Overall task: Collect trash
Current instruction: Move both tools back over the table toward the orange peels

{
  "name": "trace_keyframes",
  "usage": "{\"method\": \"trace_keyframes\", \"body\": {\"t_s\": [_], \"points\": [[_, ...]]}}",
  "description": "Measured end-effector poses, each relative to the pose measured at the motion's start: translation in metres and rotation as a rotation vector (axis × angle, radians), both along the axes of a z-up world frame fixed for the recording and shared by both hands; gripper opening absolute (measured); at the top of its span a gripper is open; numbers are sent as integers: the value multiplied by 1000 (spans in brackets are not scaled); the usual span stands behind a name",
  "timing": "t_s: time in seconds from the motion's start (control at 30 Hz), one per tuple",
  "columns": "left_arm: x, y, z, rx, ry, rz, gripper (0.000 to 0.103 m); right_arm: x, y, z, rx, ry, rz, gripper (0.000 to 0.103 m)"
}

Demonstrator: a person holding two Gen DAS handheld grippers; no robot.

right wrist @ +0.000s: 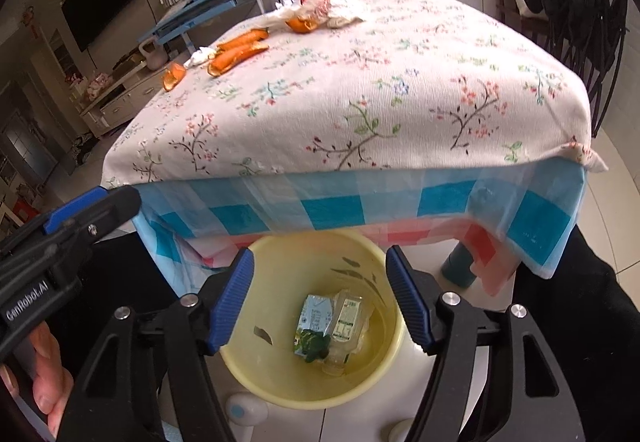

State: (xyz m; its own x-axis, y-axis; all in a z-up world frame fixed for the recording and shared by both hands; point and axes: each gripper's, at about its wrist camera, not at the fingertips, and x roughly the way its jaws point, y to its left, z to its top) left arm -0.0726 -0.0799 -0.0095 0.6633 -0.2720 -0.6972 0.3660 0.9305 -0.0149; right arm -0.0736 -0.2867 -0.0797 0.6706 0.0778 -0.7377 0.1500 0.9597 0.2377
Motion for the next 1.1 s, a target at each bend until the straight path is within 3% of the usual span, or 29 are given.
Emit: {"method": "trace_keyframes", "body": {"t_s": [0.37, 1.1], "points": [[2, 12, 3, -3, -32, 58, 59, -6, 10, 13, -69, -71, 4, 70], [4, 22, 0, -25, -24, 107, 68, -6, 27, 18, -113, -105, 45, 70]]}}
